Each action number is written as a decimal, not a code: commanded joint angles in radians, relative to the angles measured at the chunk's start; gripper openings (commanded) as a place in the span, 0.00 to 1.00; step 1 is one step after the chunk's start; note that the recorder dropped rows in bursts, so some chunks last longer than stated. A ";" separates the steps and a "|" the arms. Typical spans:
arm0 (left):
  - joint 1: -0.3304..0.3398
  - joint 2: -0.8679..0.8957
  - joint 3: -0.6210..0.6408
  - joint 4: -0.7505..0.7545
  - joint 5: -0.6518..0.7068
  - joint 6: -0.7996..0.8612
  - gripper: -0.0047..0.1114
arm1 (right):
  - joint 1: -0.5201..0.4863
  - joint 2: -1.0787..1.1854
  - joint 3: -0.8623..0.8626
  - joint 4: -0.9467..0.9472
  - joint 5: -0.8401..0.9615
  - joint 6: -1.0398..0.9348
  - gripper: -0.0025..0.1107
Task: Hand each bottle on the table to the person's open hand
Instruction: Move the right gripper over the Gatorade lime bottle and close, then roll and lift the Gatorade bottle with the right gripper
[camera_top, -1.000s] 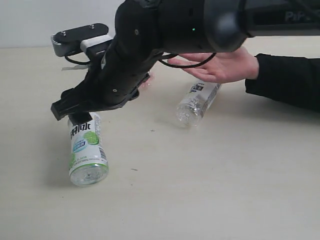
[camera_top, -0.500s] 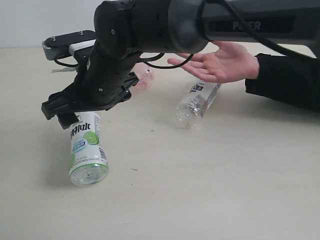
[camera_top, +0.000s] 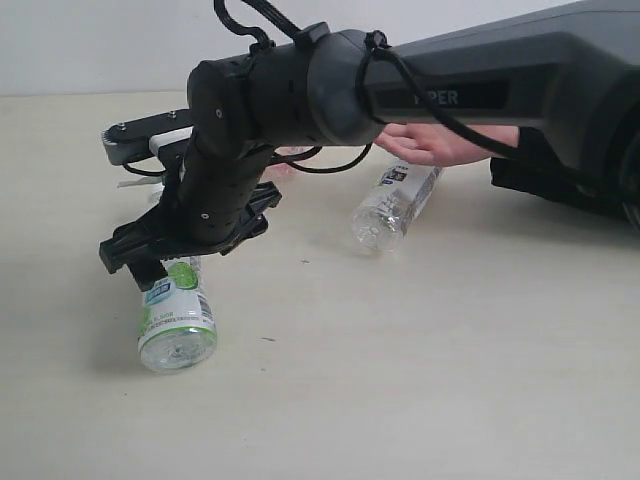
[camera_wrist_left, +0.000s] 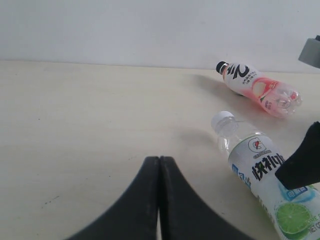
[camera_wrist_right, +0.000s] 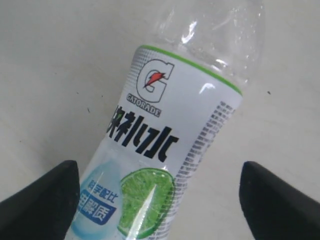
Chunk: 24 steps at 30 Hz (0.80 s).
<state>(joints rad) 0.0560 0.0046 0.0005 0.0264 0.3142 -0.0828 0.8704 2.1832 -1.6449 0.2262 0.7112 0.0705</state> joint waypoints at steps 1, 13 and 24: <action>-0.007 -0.005 0.000 -0.004 -0.002 0.001 0.04 | 0.001 -0.001 -0.008 -0.001 -0.004 0.001 0.75; -0.007 -0.005 0.000 -0.004 -0.002 0.001 0.04 | 0.001 0.033 -0.008 0.002 -0.026 0.001 0.88; -0.007 -0.005 0.000 -0.004 -0.002 0.001 0.04 | 0.001 0.057 -0.008 0.002 -0.032 0.008 0.88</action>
<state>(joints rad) 0.0560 0.0046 0.0005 0.0264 0.3142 -0.0828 0.8704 2.2252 -1.6449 0.2282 0.6872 0.0747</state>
